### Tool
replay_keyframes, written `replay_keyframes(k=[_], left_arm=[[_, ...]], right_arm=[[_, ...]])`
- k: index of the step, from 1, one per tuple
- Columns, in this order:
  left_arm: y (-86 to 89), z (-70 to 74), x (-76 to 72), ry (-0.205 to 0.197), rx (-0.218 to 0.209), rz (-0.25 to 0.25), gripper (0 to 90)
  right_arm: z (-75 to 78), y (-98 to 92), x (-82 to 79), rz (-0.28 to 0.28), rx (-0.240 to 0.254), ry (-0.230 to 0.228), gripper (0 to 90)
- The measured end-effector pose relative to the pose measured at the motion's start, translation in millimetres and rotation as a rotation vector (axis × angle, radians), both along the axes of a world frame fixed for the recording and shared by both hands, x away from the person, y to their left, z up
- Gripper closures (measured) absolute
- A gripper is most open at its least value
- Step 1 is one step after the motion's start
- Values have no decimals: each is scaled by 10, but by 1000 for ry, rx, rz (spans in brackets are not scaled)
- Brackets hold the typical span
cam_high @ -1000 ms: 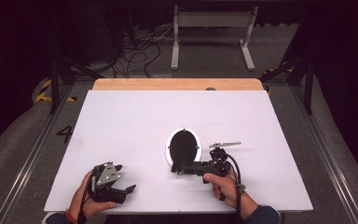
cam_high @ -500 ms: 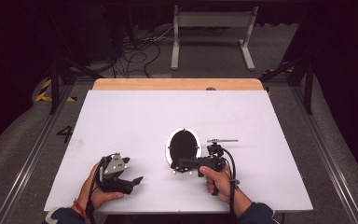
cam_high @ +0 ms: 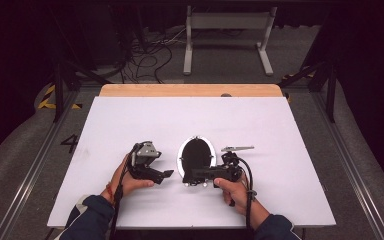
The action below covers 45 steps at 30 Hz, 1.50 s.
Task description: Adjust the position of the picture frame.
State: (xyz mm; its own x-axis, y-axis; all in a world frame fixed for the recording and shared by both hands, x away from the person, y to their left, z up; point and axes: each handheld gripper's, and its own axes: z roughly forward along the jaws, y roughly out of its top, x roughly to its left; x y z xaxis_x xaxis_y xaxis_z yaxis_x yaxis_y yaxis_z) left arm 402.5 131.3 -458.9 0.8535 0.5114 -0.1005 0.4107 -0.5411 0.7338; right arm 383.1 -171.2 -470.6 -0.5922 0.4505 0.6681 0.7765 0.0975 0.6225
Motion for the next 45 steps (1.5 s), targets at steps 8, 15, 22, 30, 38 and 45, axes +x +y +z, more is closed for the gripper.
replay_keyframes(k=[8,15,22,30,38,45], left_arm=[[-202,-58,67,31,-8,-35,142],[-328,-67,120,61,-46,-90,136],[-324,-37,103,69,-67,-149,251],[-268,-29,145,78,-135,-112,266],[-257,3,178,113,-241,-98,347],[-167,16,197,126,-314,-122,564]], right_arm=[[32,-45,6,104,-13,-74,613],[37,-70,-5,145,-18,-115,630],[53,-101,-33,171,-22,-150,632],[100,-78,-70,199,-52,-200,642],[137,-59,-101,221,-70,-238,653],[153,-72,-148,228,-65,-225,681]])
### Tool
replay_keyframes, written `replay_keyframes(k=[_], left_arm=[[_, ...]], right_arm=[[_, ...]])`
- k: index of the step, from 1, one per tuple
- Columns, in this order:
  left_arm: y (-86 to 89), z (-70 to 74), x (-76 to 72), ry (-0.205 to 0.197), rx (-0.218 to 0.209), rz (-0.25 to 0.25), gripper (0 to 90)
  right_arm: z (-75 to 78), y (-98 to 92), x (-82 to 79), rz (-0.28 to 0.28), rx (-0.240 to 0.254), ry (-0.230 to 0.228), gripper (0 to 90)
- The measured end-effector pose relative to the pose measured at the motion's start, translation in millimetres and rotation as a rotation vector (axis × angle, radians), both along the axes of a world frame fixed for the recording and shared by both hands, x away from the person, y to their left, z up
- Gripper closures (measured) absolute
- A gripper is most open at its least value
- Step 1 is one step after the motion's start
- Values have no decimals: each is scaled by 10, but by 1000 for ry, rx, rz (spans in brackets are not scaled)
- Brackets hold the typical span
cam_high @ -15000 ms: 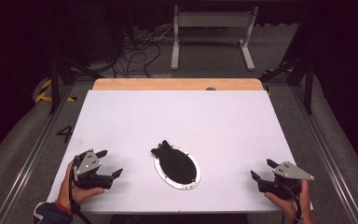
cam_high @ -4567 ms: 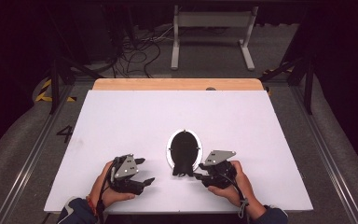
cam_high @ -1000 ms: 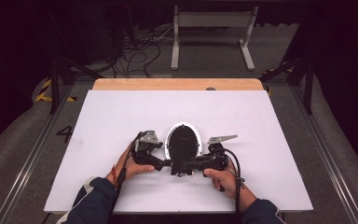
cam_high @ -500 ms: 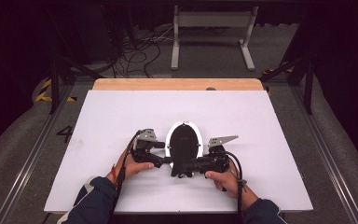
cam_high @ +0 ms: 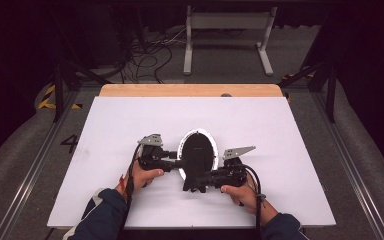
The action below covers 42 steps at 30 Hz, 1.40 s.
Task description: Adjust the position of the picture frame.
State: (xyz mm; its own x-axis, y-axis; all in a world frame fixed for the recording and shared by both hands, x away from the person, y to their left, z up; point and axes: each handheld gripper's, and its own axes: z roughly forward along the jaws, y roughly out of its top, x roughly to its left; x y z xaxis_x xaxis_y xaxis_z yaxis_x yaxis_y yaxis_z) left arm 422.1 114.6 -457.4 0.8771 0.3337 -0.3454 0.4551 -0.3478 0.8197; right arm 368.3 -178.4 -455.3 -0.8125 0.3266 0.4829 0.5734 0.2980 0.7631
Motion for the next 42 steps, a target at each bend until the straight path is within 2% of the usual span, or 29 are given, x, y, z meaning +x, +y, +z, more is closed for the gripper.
replay_keyframes(k=[1,2,3,6,7,9,11,12,14,16,17,19,21,23,24,26,28,31,34,37,40,41,42], left_arm=[[10,13,-5,-8,-6,-6,564],[23,33,-31,-7,-35,-10,566],[36,43,-36,-21,-47,-16,577],[71,38,-46,-32,-89,-34,640],[72,28,-61,-7,-111,-30,662],[79,23,-57,-8,-116,-39,675],[74,21,-60,8,-125,-51,675],[73,17,-51,1,-119,-65,675],[56,16,-62,14,-109,-74,667],[47,19,-45,-22,-82,-88,652],[39,19,-61,-2,-83,-75,649],[43,28,-55,-25,-69,-89,638],[46,61,-91,-31,-63,-64,640],[64,112,-108,-64,-65,-54,683],[69,144,-119,-94,-59,-52,705],[49,215,-167,-149,-22,-42,729],[42,238,-181,-173,-2,-21,729],[52,246,-192,-189,1,2,728],[44,269,-228,-226,9,-2,741],[16,238,-250,-224,-21,-13,756],[-41,225,-266,-216,-39,-48,708],[-64,214,-271,-221,-13,-48,701],[-64,214,-271,-221,-13,-48,701]], right_arm=[[0,0,0,0,0,0,681],[12,2,-17,4,8,-2,681],[39,5,-45,14,24,-4,680],[62,10,-81,11,12,-17,705],[56,8,-84,5,14,-14,717],[44,10,-88,-4,3,-11,735],[40,10,-87,-14,-7,-12,752],[42,10,-87,-24,-21,-11,769],[49,8,-92,-32,-31,-17,800],[89,17,-107,-32,-50,-53,807],[104,20,-111,-39,-55,-66,812],[110,19,-112,-55,-57,-75,817],[108,20,-104,-66,-62,-77,816],[110,25,-93,-91,-77,-87,816],[110,25,-85,-102,-85,-91,816],[98,18,-62,-123,-92,-96,809],[90,29,-38,-133,-97,-95,795],[98,51,-6,-147,-106,-89,788],[101,56,4,-138,-97,-78,774],[89,32,16,-124,-104,-46,761],[71,55,3,-109,-132,-49,773],[68,62,-6,-104,-136,-52,771],[68,62,-6,-104,-136,-52,771]])
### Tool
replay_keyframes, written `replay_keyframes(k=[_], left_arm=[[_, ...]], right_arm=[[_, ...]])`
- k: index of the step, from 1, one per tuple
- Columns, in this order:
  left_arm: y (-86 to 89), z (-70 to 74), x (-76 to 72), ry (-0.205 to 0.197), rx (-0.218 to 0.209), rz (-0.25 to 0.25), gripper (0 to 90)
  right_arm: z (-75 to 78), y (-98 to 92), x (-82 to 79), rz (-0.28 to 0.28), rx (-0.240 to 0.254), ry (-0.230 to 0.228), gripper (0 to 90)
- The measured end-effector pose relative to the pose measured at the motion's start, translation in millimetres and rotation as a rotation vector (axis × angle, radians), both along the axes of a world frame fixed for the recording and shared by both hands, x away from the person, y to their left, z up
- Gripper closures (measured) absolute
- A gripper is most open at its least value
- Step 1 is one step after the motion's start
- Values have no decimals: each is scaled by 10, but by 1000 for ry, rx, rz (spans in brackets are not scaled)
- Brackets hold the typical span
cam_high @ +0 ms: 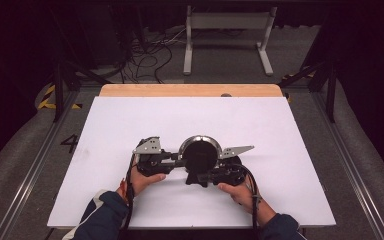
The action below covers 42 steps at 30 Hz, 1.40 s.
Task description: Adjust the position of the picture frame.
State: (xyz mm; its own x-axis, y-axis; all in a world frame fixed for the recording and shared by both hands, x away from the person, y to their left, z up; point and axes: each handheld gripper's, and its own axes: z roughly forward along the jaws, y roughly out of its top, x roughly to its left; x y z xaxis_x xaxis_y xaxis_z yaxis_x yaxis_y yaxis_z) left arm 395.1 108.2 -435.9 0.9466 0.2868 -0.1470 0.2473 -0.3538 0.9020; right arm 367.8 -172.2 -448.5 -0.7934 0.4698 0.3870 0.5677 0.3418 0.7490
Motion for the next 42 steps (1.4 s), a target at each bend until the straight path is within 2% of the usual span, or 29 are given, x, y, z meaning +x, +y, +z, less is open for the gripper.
replay_keyframes(k=[1,3,5,8,9,10,11,12,13,17,20,23,27,32,36,42], left_arm=[[-4,-5,0,2,6,0,701],[6,-19,14,34,-3,-10,702],[-4,-25,19,32,21,-6,703],[-37,-53,30,55,40,-15,691],[-43,-67,43,51,46,-27,691],[-49,-94,59,85,30,-37,673],[-63,-103,59,84,50,-34,680],[-63,-103,59,84,50,-34,696],[-75,-109,50,77,68,-26,696],[-99,-97,16,31,95,-8,709],[-115,-89,-10,14,106,8,706],[-134,-75,-39,-30,118,32,703],[-131,-58,-54,-65,139,64,709],[-98,-63,-37,-90,171,113,741],[-79,-64,-30,-95,174,130,752],[-87,-59,-31,-120,190,140,756]], right_arm=[[7,5,-6,0,-6,-3,771],[12,8,-7,1,-13,-9,772],[14,14,-11,2,-14,-14,777],[23,24,-25,15,-26,-33,788],[22,26,-29,17,-26,-38,789],[24,29,-30,17,-36,-46,790],[24,29,-29,18,-37,-48,790],[24,29,-29,18,-37,-48,790],[26,32,-29,18,-38,-50,790],[24,23,-22,12,-38,-51,785],[24,-3,-8,0,-22,-36,767],[26,-16,-3,-4,-8,-25,764],[47,-9,-18,2,-2,-19,759],[64,16,-33,15,-1,-12,743],[93,10,-32,16,25,-5,731],[97,-1,-33,11,28,1,720]])
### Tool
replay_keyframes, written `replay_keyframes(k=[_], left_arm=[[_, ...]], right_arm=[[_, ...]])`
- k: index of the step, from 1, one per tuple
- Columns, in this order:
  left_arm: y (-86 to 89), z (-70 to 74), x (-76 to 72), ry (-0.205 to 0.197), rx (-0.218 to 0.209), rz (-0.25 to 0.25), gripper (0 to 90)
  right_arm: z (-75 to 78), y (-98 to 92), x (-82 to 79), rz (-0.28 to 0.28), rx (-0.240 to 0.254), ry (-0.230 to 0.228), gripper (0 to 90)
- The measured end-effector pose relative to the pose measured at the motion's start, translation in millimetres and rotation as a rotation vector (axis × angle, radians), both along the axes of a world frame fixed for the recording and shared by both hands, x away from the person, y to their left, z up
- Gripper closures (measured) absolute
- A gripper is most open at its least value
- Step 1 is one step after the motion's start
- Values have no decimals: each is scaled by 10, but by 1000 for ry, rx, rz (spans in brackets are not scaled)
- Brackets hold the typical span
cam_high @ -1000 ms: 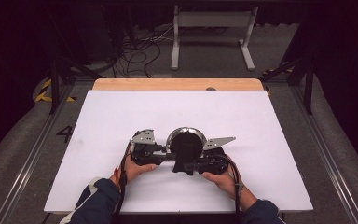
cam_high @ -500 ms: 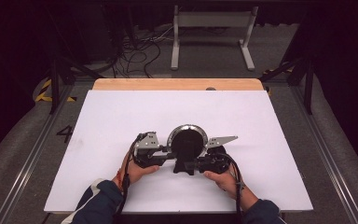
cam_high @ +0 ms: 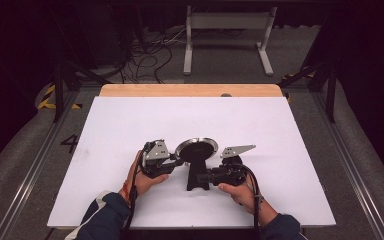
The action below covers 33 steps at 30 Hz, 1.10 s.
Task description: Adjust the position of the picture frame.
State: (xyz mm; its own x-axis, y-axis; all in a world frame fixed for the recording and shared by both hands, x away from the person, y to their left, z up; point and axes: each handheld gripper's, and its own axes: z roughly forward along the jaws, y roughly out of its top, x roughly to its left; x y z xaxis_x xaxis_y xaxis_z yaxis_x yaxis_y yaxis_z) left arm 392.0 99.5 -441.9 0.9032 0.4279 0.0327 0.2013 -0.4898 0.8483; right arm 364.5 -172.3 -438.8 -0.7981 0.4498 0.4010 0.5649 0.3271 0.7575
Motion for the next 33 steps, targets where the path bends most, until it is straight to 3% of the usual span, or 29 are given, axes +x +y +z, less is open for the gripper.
replay_keyframes(k=[15,19,33], left_arm=[[-43,-3,-24,-68,50,54,748],[-46,-15,-32,-82,57,57,738],[-6,-29,-38,-63,68,24,736]], right_arm=[[-7,2,0,-21,-11,9,707],[-28,54,-9,-25,-56,-5,713],[-31,104,-78,0,-98,-9,734]])
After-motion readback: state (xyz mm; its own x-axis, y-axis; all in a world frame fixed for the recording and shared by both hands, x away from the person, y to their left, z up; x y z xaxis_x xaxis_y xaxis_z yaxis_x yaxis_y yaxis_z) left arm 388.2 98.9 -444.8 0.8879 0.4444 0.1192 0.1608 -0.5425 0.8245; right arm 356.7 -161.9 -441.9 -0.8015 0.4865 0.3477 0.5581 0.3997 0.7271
